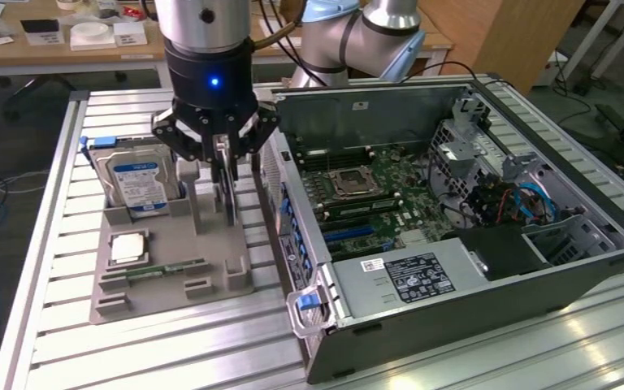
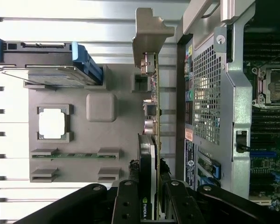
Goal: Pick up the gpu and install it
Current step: 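Pick up the gpu and move the gpu toward the slot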
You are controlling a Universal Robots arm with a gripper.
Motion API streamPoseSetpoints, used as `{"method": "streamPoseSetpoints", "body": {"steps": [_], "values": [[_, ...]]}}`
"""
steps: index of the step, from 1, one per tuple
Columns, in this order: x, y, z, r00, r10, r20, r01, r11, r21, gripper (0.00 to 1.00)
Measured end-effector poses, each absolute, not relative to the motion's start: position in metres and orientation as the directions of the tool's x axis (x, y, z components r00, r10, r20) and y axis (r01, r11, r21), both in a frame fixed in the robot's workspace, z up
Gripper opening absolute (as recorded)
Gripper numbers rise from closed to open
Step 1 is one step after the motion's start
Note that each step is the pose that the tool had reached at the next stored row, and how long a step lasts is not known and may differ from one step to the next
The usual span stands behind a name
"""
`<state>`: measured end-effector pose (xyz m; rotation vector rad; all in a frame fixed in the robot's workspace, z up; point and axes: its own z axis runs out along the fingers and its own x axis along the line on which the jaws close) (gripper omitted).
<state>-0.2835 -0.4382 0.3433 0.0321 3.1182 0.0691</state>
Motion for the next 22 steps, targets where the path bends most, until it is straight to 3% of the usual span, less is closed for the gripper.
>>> {"method": "streamPoseSetpoints", "body": {"steps": [22], "values": [[-0.2834, -0.4381, 0.3524, -1.000, 0.021, -0.022, 0.020, 0.999, 0.045, 0.27]]}}
